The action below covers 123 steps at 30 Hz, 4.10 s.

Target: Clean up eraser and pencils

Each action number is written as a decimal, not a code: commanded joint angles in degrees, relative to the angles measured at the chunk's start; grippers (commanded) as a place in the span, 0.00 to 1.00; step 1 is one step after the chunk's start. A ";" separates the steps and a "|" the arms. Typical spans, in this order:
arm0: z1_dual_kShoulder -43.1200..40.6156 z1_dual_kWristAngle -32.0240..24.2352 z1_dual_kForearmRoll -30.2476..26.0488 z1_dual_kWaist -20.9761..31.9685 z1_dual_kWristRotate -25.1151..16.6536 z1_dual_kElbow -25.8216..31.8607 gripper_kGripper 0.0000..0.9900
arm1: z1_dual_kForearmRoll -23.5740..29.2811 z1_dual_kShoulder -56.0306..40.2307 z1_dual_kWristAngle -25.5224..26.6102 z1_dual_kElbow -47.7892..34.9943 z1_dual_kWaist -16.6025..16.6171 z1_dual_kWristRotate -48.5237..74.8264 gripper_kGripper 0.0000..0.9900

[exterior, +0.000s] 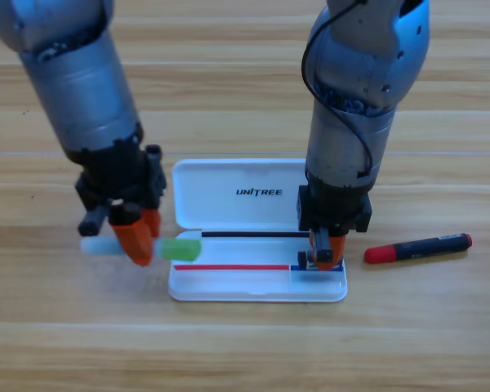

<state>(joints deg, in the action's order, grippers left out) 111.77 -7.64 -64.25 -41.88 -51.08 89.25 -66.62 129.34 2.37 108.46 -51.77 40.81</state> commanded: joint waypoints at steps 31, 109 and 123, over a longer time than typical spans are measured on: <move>9.08 -0.98 0.97 -1.80 -0.60 2.07 0.00 | -5.80 -14.55 1.32 -9.76 1.94 3.31 0.94; 21.91 -1.42 -3.51 -5.05 3.89 19.47 0.00 | 5.36 -13.76 -0.79 -22.51 15.21 19.40 0.00; 21.30 -0.71 -3.51 -3.82 4.32 18.16 0.00 | 5.36 -13.23 -0.79 -21.98 14.42 18.96 0.00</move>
<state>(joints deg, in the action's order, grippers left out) 131.13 -8.85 -68.17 -46.76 -47.22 108.61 -60.48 116.23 0.63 87.34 -36.66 60.09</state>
